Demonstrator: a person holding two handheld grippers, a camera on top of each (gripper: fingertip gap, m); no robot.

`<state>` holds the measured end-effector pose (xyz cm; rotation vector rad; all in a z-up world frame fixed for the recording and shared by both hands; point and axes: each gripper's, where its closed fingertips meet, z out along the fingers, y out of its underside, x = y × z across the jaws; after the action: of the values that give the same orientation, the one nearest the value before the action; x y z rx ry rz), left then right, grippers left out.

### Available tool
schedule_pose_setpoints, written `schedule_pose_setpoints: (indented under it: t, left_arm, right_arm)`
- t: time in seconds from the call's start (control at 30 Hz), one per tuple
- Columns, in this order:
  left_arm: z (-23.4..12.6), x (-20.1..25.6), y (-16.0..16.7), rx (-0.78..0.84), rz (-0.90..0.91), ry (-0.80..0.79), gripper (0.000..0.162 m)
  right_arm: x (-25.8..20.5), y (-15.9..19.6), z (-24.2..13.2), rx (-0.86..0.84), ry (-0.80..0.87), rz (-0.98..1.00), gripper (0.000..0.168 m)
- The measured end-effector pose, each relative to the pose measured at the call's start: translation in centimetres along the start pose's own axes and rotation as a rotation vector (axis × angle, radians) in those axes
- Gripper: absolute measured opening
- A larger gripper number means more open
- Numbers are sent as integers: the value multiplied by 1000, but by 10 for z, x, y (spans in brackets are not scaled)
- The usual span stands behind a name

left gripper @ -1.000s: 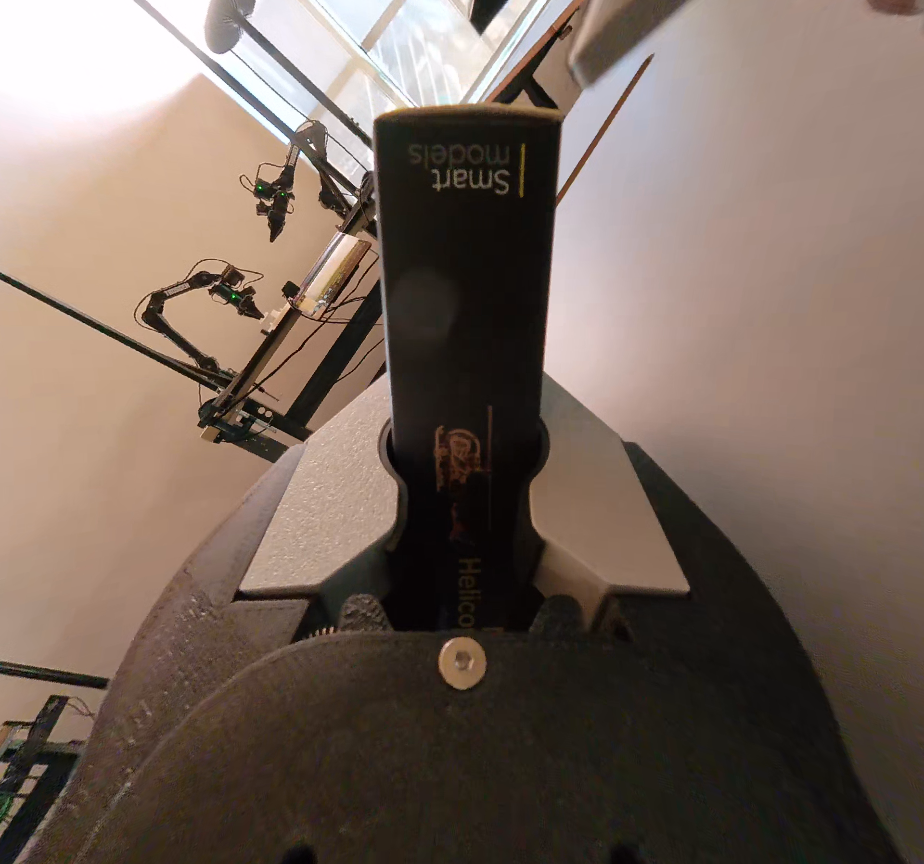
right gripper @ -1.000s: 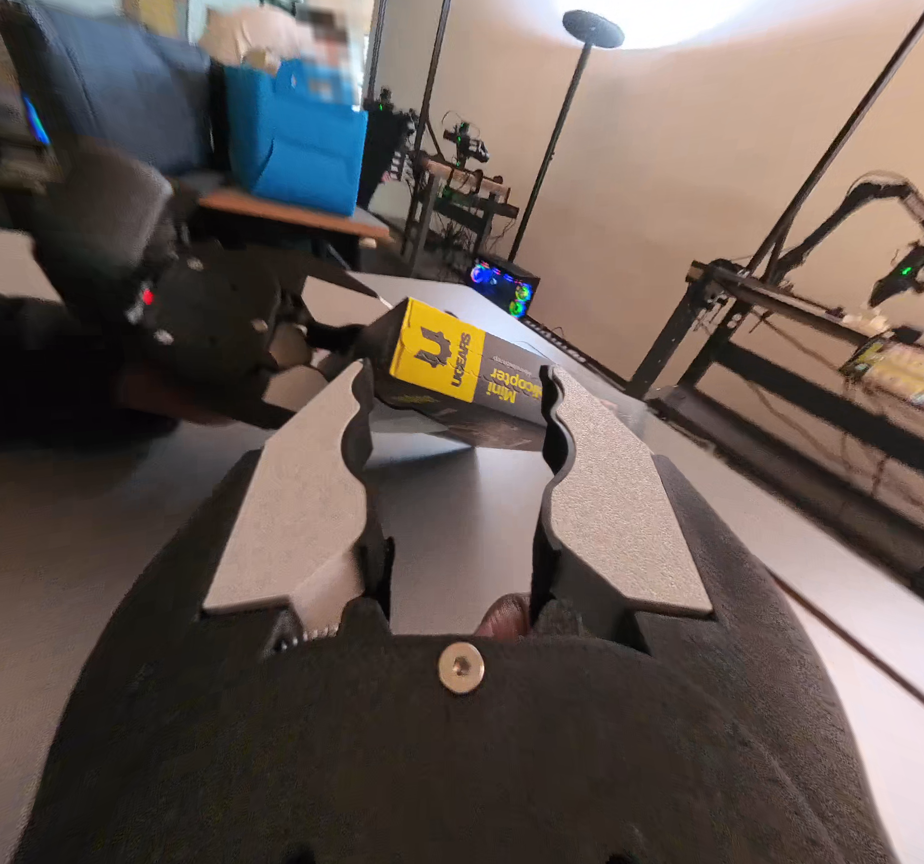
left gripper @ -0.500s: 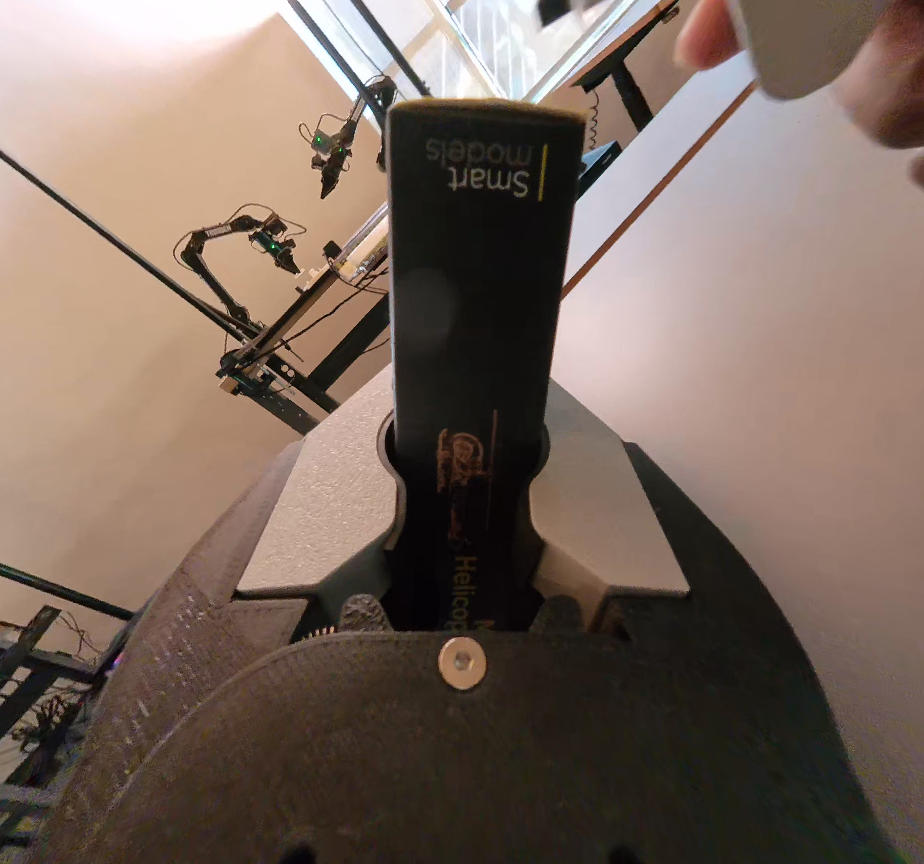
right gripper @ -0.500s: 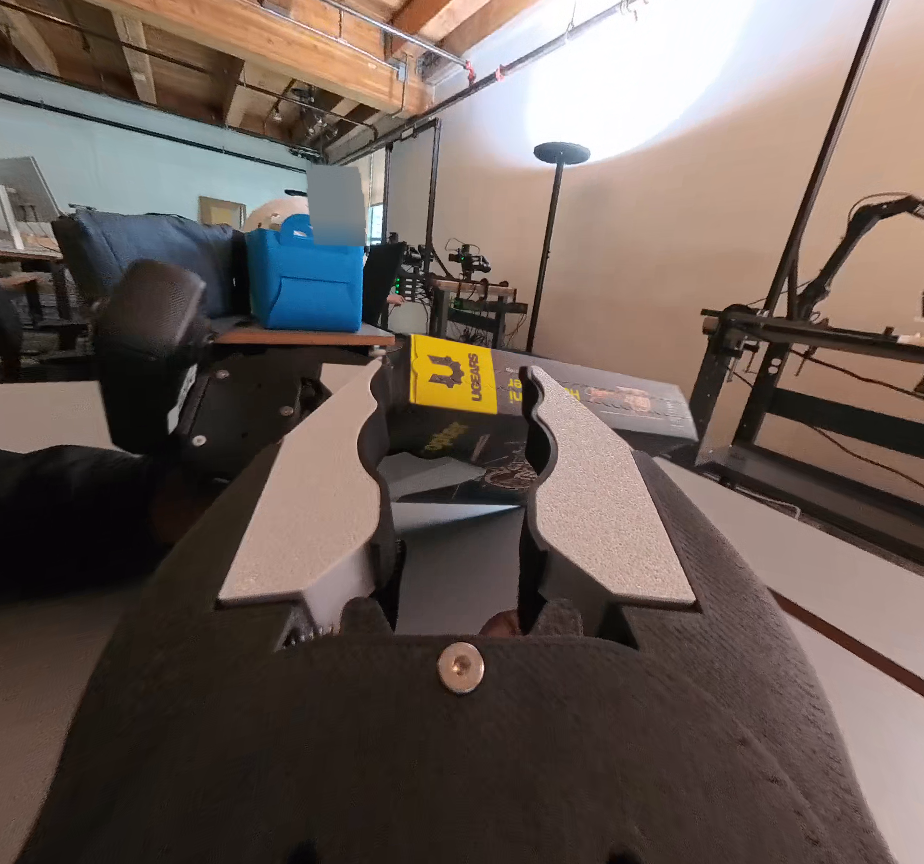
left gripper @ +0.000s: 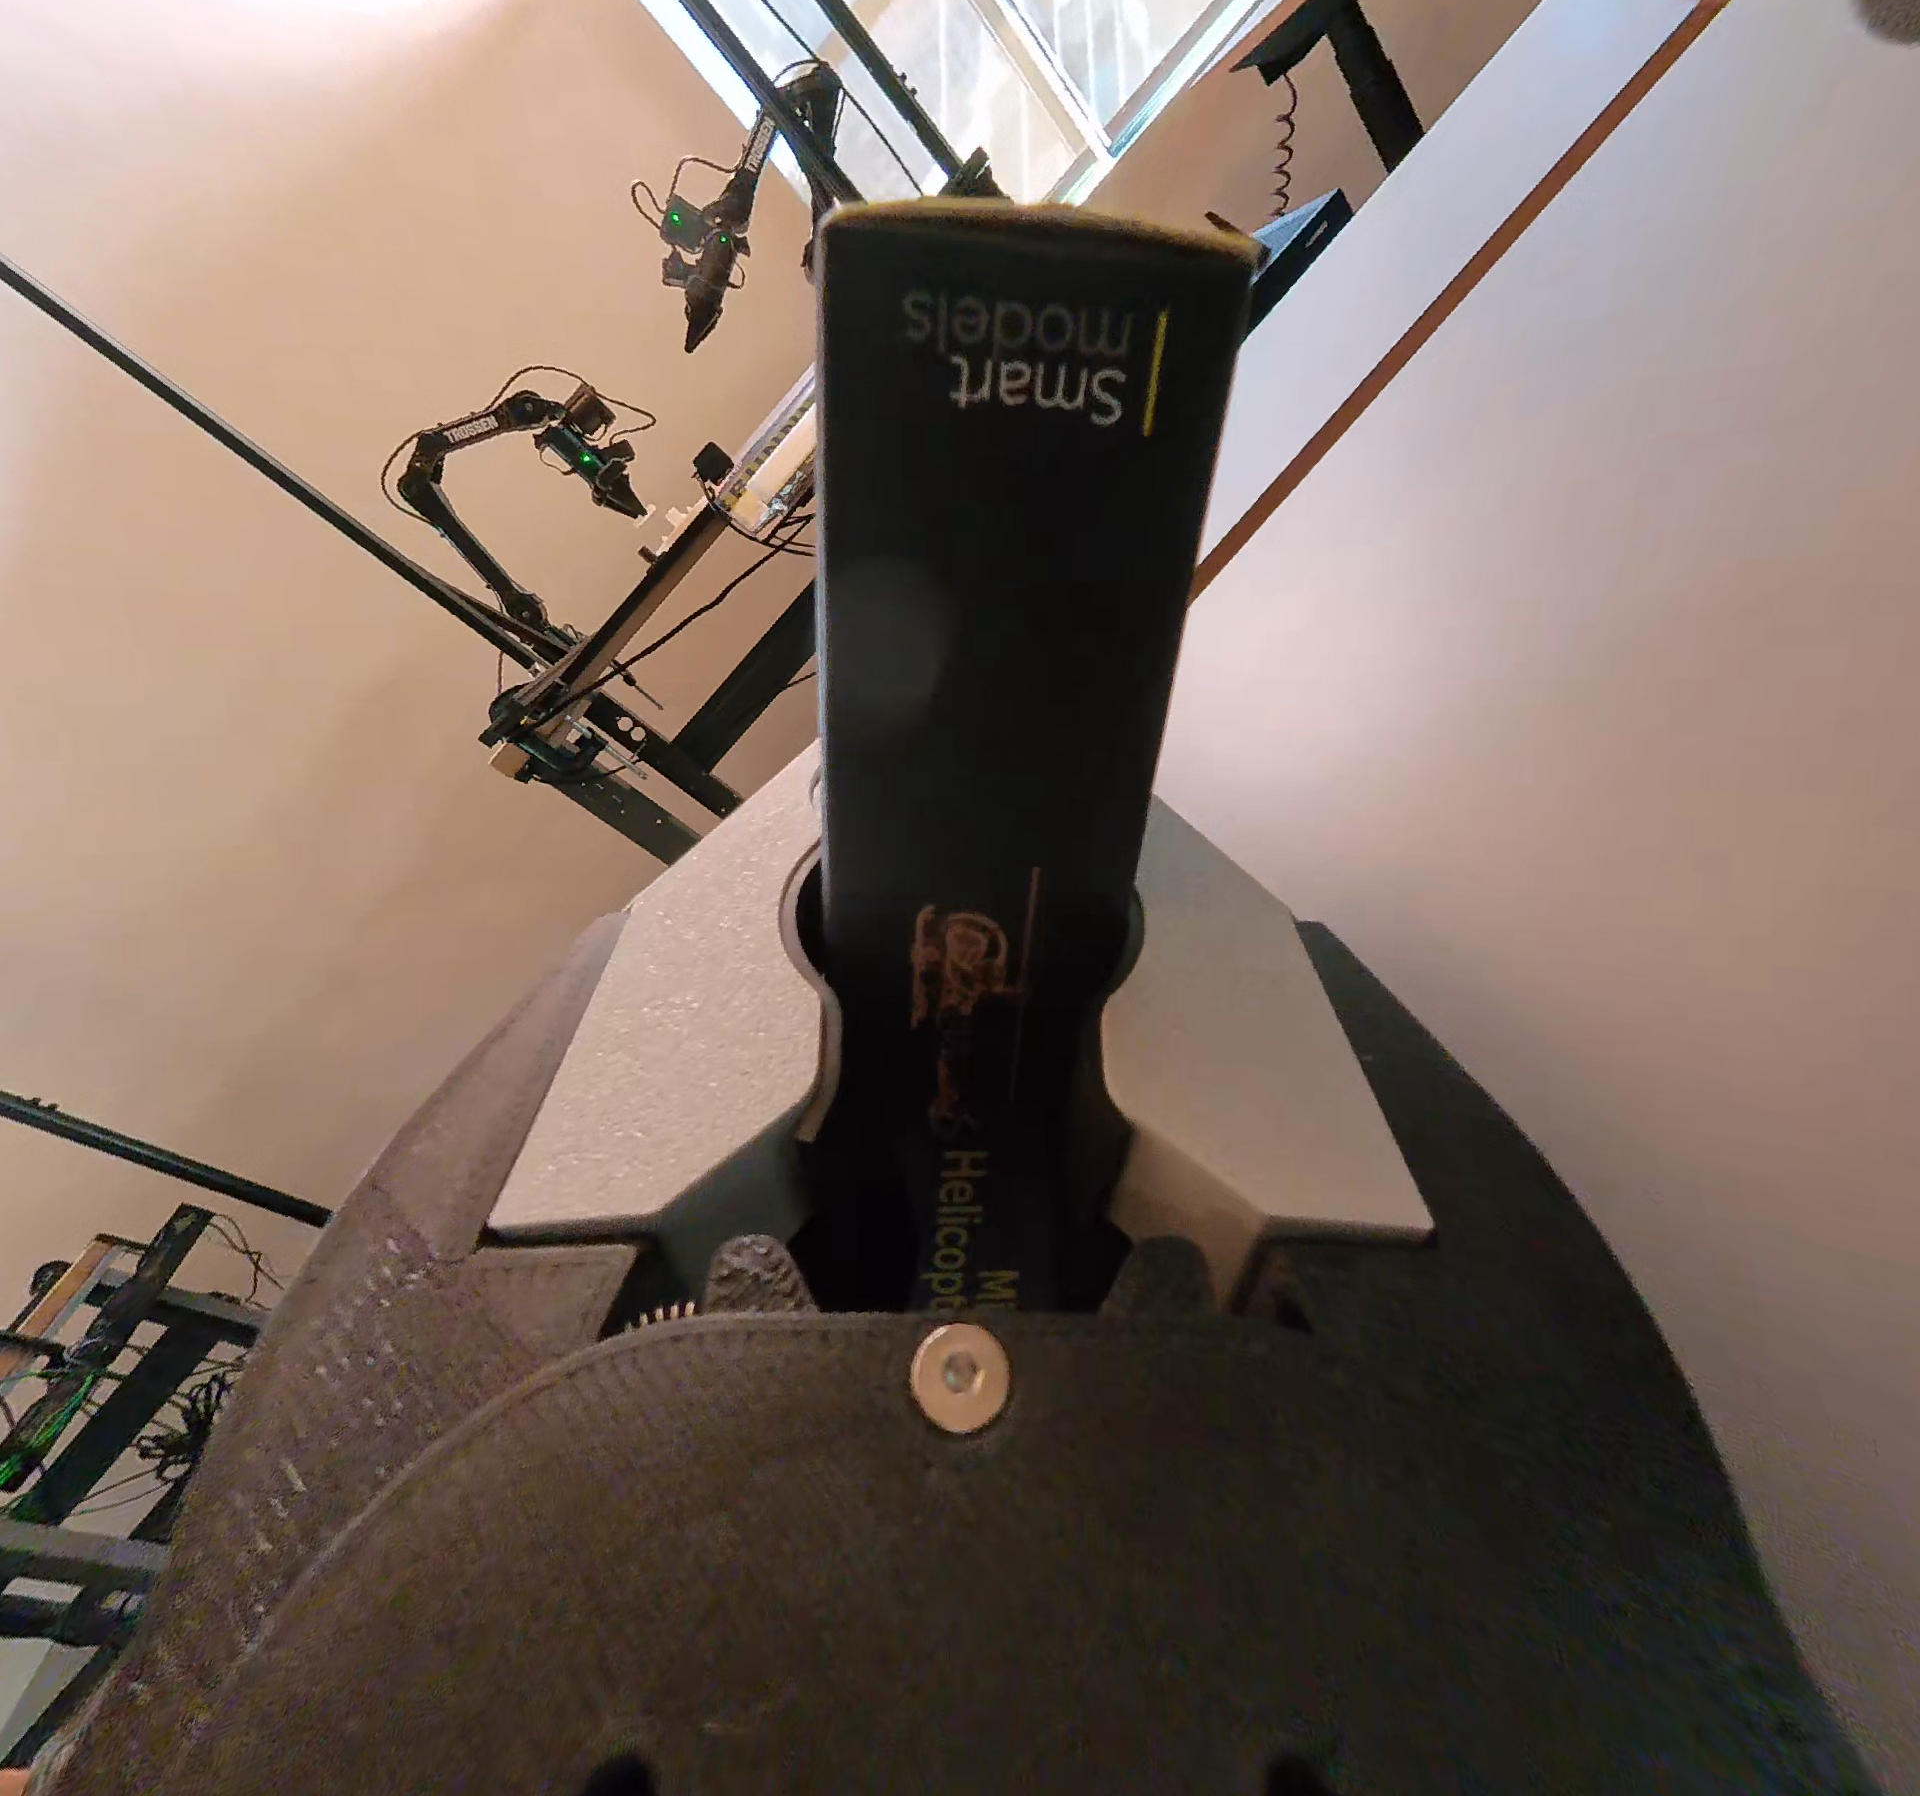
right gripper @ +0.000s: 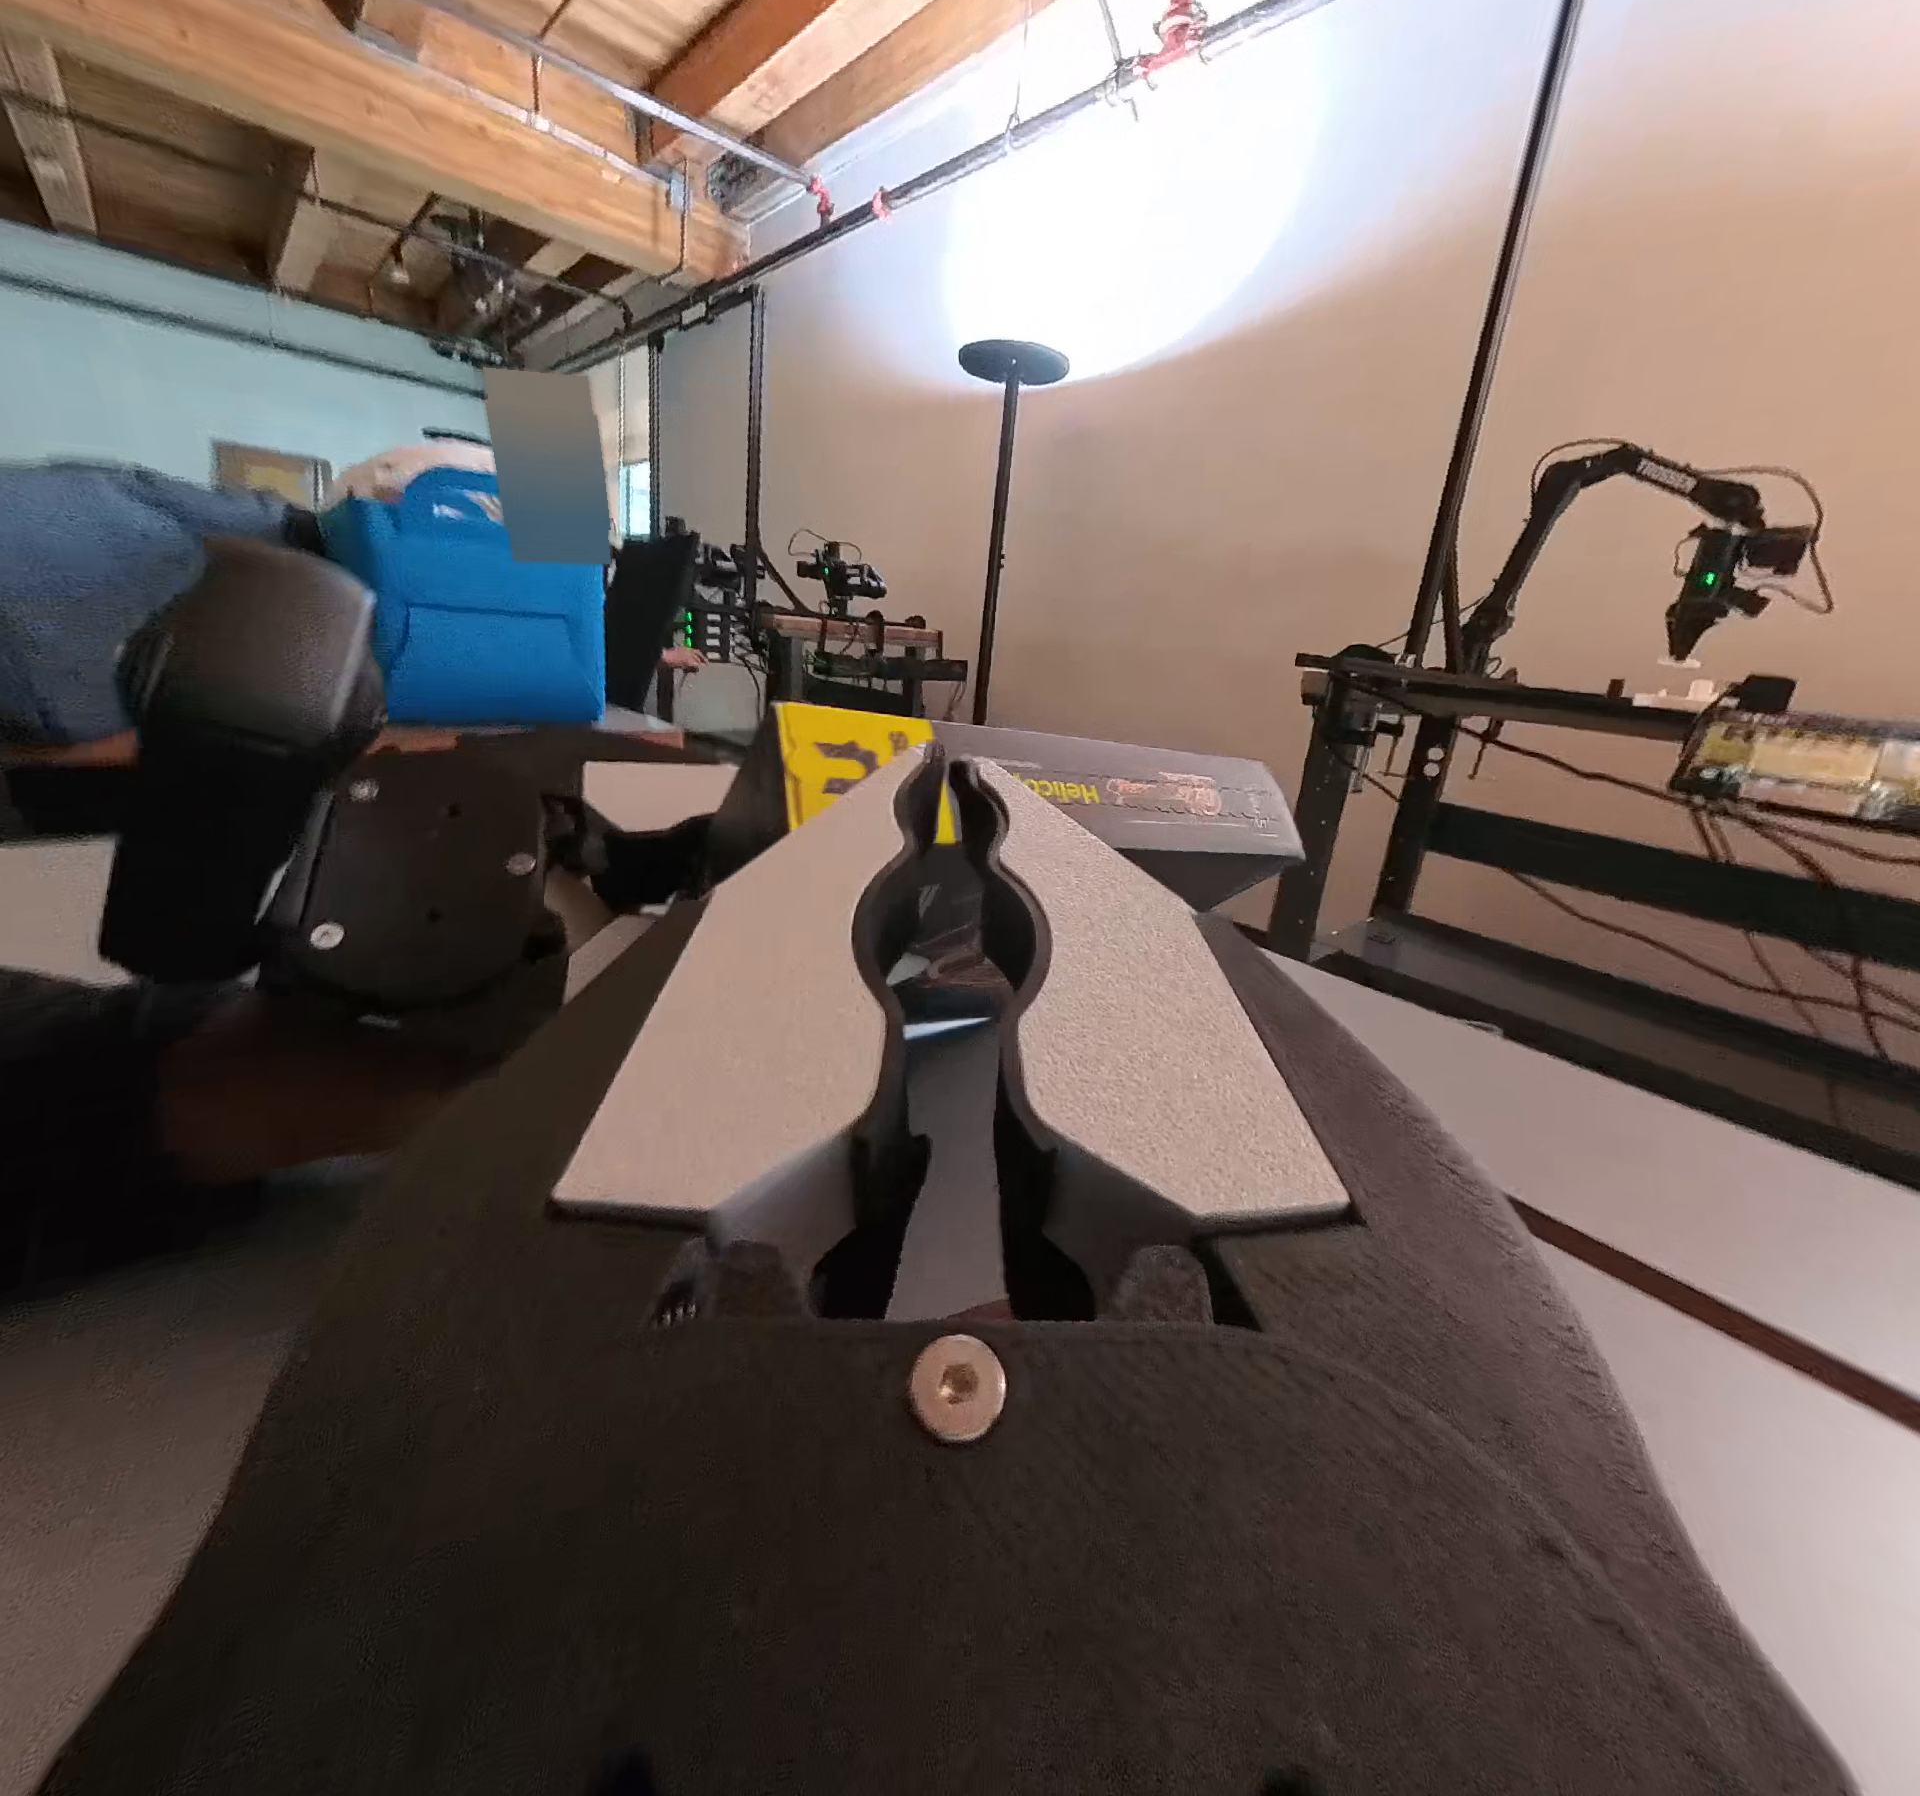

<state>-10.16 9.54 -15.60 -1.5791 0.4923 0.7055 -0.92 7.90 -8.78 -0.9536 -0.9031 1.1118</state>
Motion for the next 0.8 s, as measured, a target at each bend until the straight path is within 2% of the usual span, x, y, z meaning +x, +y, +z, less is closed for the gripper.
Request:
schedule_pose_setpoints:
  t: [0.13,0.33,0.8]
  left_arm:
    - [-3,0,3,-6,17,10,42]
    - [-6,4,5,-3,64,33,42]
    - [-6,20,3,-16,179,64,42]
  right_arm:
    - [-14,2,-4,-45,-31,-119,11]
    - [-24,4,-10,-88,-95,-147,25]
    - [-27,23,-7,-208,-87,-178,28]
